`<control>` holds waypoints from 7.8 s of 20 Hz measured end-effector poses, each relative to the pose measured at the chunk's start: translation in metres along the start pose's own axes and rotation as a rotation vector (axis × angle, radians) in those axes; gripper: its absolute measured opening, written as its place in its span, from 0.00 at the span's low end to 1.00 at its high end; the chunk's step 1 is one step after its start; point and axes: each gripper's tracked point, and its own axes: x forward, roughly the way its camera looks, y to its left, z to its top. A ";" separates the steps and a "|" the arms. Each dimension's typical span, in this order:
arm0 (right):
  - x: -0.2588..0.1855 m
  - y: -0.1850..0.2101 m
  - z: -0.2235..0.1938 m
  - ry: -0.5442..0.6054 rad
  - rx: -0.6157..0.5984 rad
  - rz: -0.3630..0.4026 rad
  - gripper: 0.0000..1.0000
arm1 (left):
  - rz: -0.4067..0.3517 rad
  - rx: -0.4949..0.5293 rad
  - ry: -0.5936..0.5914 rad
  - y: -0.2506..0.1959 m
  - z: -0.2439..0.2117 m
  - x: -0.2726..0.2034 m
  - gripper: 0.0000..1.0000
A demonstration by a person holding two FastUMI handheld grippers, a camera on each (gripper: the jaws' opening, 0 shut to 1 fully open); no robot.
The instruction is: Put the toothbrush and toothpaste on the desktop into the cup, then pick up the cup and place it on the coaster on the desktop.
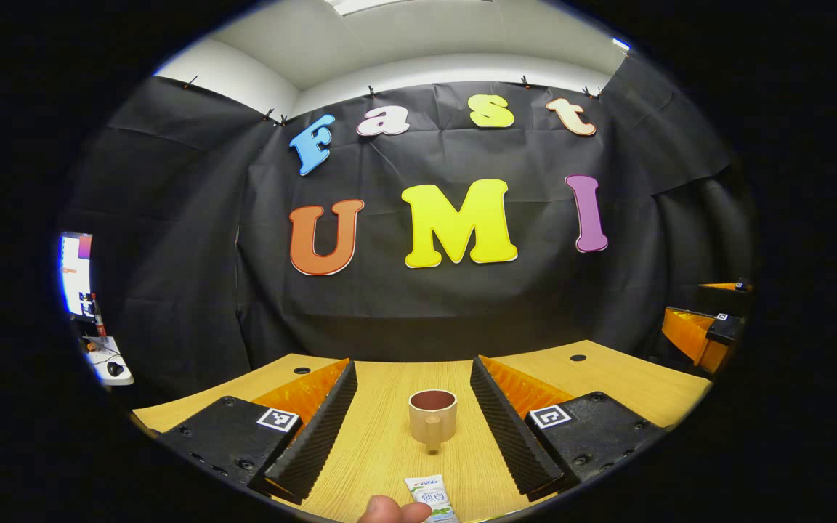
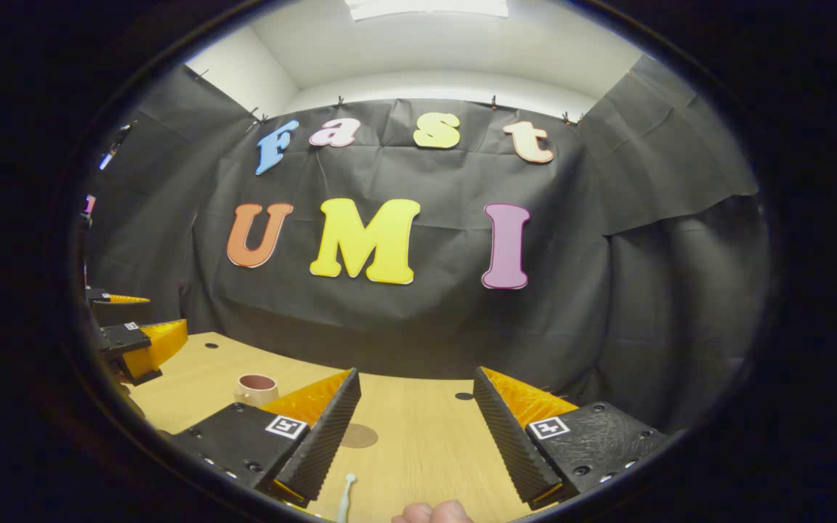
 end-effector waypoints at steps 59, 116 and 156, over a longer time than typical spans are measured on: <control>-0.013 0.002 -0.120 0.276 0.064 0.042 0.95 | -0.022 -0.065 0.832 -0.035 -0.233 -0.061 0.67; -0.010 0.083 -0.222 0.702 0.207 0.200 0.00 | -0.054 -0.220 0.323 0.017 -0.077 0.062 0.40; 0.006 0.078 -0.137 0.456 0.186 0.254 0.00 | -0.079 -0.184 0.197 -0.005 -0.079 0.195 0.45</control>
